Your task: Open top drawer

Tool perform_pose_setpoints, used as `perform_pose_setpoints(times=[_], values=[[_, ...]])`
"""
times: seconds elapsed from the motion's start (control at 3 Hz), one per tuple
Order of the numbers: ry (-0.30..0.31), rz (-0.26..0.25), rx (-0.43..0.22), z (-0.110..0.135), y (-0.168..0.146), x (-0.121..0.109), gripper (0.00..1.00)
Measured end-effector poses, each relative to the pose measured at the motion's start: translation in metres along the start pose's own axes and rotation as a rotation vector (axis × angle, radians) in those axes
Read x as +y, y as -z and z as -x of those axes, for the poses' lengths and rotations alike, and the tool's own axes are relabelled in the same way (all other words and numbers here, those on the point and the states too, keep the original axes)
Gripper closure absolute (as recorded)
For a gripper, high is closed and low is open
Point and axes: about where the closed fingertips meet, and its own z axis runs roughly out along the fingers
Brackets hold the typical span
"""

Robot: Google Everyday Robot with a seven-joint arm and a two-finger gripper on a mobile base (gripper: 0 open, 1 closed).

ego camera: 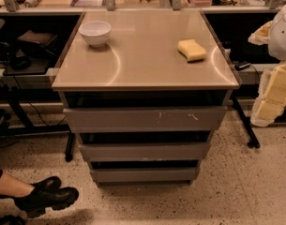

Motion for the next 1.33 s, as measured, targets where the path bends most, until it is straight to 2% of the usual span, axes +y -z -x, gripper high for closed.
perform_pose_setpoints(times=[0.33, 0.67, 1.0, 1.33], values=[[0.000, 0.000, 0.000, 0.000, 0.000, 0.000, 0.00], [0.001, -0.025, -0.018, 0.010, -0.009, 0.002, 0.00], [0.005, -0.043, -0.081, 0.044, -0.040, 0.016, 0.00], [-0.007, -0.032, -0.140, 0.096, -0.097, 0.038, 0.00]])
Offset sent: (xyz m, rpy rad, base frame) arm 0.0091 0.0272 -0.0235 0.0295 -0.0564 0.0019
